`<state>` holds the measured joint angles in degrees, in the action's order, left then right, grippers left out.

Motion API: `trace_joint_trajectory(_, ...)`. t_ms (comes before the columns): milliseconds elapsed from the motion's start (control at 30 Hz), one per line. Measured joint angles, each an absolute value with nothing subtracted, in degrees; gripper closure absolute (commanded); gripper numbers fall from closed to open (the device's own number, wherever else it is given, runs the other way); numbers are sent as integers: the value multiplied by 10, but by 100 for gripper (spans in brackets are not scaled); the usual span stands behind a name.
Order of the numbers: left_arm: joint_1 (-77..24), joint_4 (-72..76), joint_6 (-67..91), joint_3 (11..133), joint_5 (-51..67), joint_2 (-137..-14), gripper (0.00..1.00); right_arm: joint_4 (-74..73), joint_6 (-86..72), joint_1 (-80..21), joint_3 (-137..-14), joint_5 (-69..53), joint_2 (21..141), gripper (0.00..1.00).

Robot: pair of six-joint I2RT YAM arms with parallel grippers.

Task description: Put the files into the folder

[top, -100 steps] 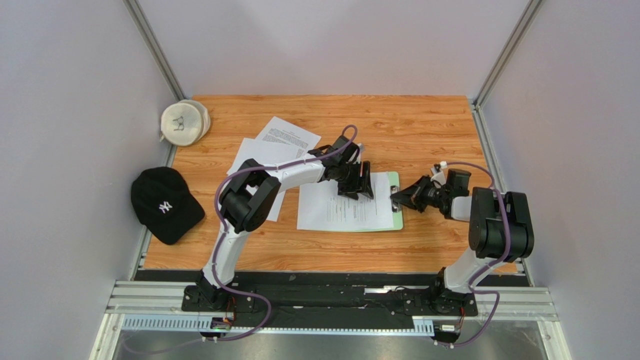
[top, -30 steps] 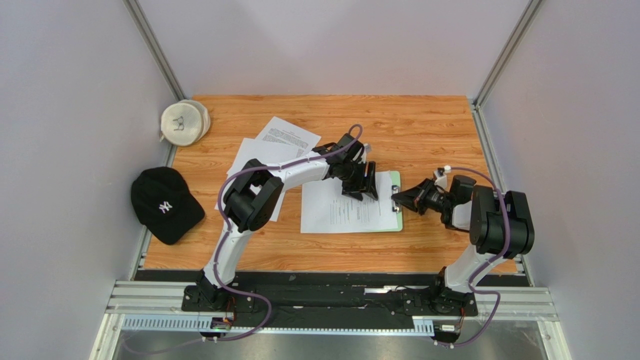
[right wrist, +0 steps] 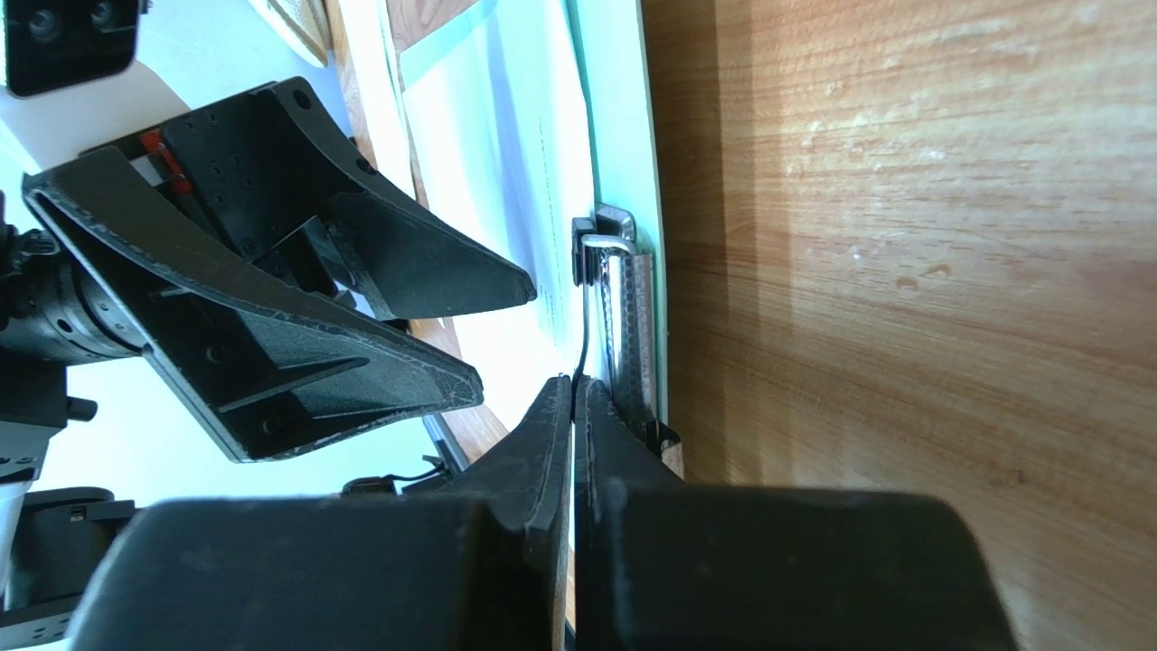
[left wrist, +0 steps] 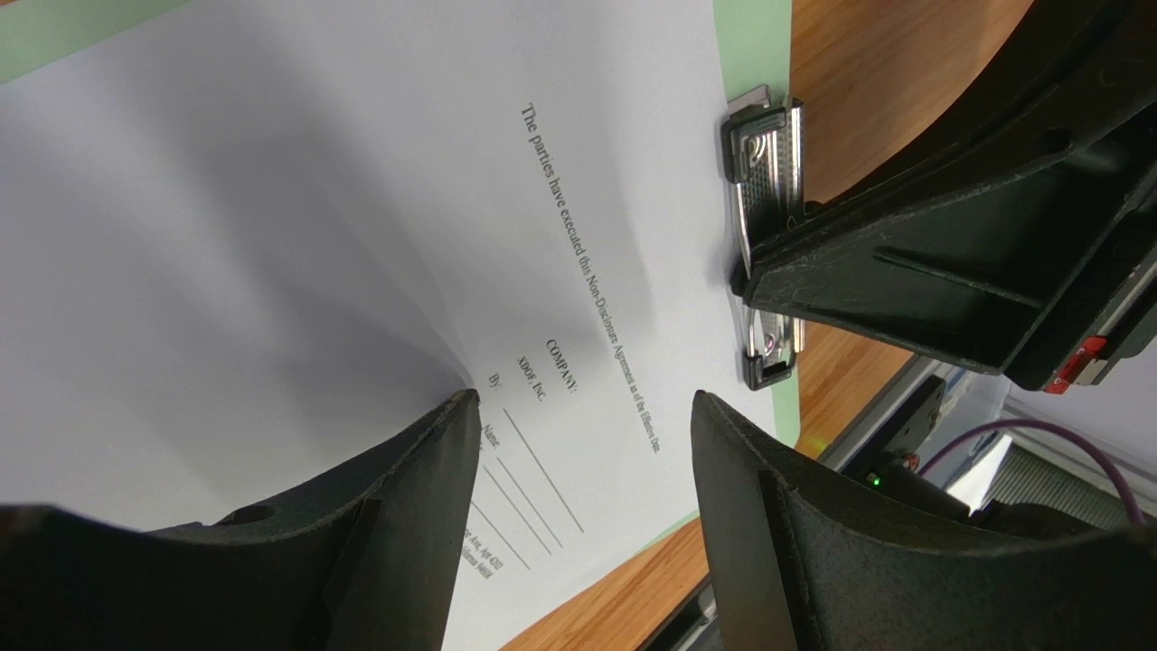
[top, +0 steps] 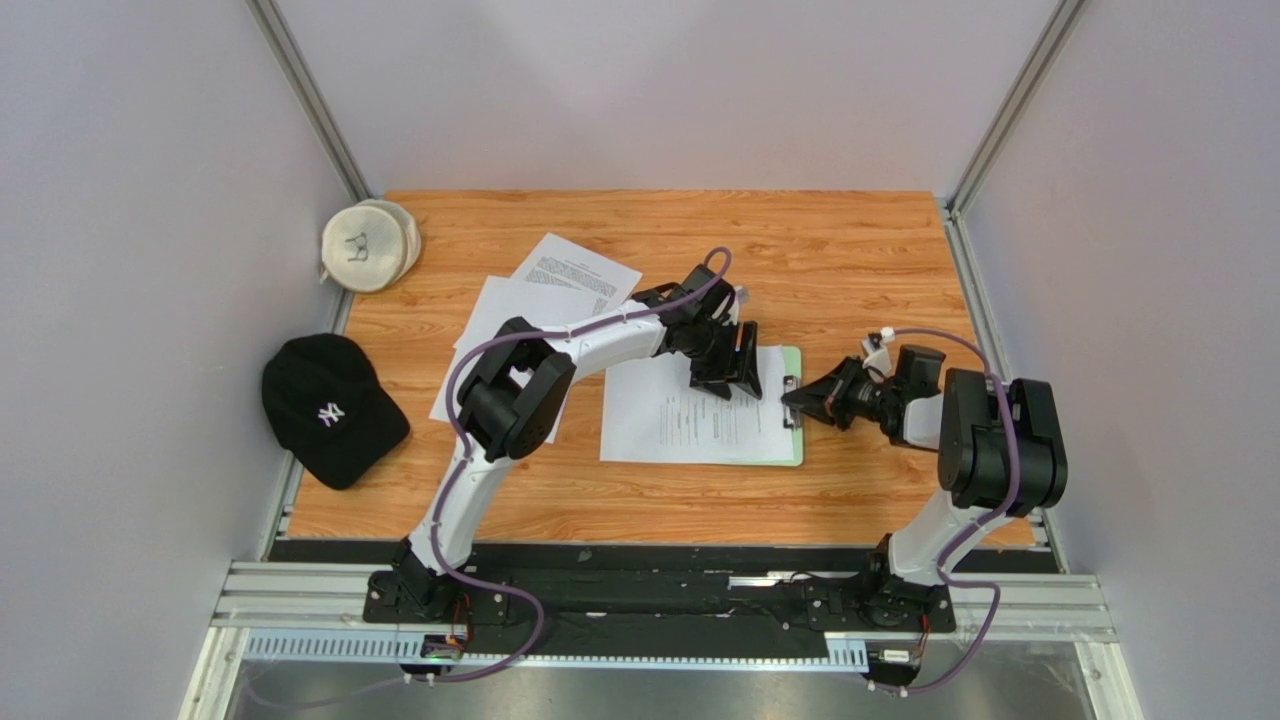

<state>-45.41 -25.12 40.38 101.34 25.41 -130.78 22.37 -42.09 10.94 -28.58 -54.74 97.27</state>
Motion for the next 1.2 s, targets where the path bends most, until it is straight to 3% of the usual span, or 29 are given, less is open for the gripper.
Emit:
trace_joint_trajectory(200, -458, -255, 404, 1030, 256, -1319, 32, 209, -408, 106, -289, -541, 973, 100)
trace_joint_trajectory(467, -465, -257, 395, 1044, 253, -1322, 23, 171, -381, 102, -301, -532, 965, 100)
trace_joint_trajectory(733, -455, -306, 368, 1041, 245, -1250, 20, 145, -361, 101, -309, -529, 962, 100)
trace_joint_trajectory(1000, -351, -314, 321, 838, 214, -1019, 25, 136, -357, 101, -309, -528, 957, 100)
trace_joint_trajectory(1200, -269, -304, 313, 703, 169, -992, 18, 138, -357, 101, -309, -528, 956, 100)
